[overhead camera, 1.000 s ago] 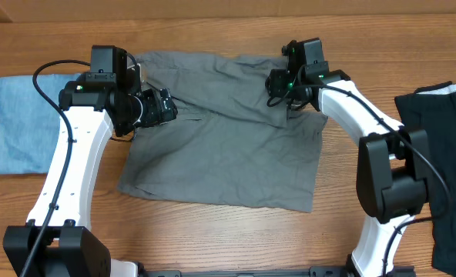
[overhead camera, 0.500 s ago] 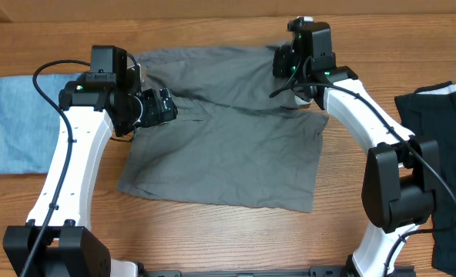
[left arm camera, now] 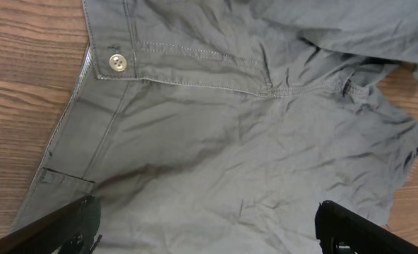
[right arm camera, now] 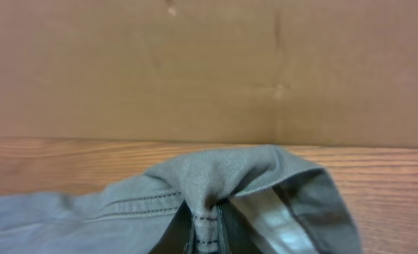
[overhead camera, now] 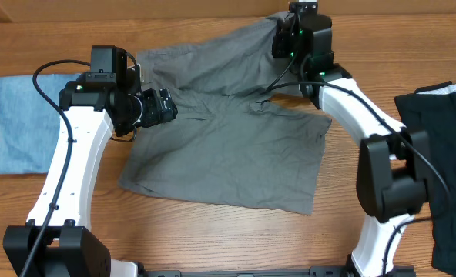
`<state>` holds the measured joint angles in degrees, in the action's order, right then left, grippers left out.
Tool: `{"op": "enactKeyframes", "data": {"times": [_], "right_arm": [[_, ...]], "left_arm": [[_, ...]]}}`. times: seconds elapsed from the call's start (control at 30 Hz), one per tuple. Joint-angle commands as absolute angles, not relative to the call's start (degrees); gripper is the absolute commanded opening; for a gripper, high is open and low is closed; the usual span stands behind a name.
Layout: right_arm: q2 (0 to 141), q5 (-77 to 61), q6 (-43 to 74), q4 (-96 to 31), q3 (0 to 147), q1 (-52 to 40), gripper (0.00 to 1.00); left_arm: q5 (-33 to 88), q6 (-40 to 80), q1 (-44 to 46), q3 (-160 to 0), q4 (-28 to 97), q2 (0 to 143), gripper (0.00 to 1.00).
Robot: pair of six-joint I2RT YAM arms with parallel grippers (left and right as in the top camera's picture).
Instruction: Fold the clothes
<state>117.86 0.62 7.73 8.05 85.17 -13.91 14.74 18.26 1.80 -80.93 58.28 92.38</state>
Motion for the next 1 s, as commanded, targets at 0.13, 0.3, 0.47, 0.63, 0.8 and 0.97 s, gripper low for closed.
{"op": "enactKeyframes", "data": {"times": [0.13, 0.3, 0.47, 0.63, 0.8, 0.97], "right_arm": [[125.25, 9.04, 5.54, 18.35, 86.32, -12.99, 0.04], [129.27, 9.13, 5.54, 24.32, 86.35, -11.14, 0.04], [130.67, 8.97, 5.52, 25.45, 86.35, -10.0, 0.83], [130.5, 8.99, 5.26, 26.39, 87.0, -9.34, 1.0], [125.29, 9.06, 3.95, 15.57, 91.98, -9.41, 1.0], [118.3, 9.02, 4.03, -2.17, 98.41, -9.41, 1.0]], "left_arm": [[14.39, 18.2, 1.89, -80.66, 58.24, 92.51, 1.0], [14.39, 18.2, 1.89, -80.66, 58.24, 92.51, 1.0], [14.39, 18.2, 1.89, -80.66, 58.24, 92.51, 1.0], [14.39, 18.2, 1.89, -80.66, 58.24, 92.51, 1.0], [14.39, 18.2, 1.89, -80.66, 58.24, 92.51, 1.0], [14.39, 18.2, 1.89, -80.66, 58.24, 92.51, 1.0]]}}
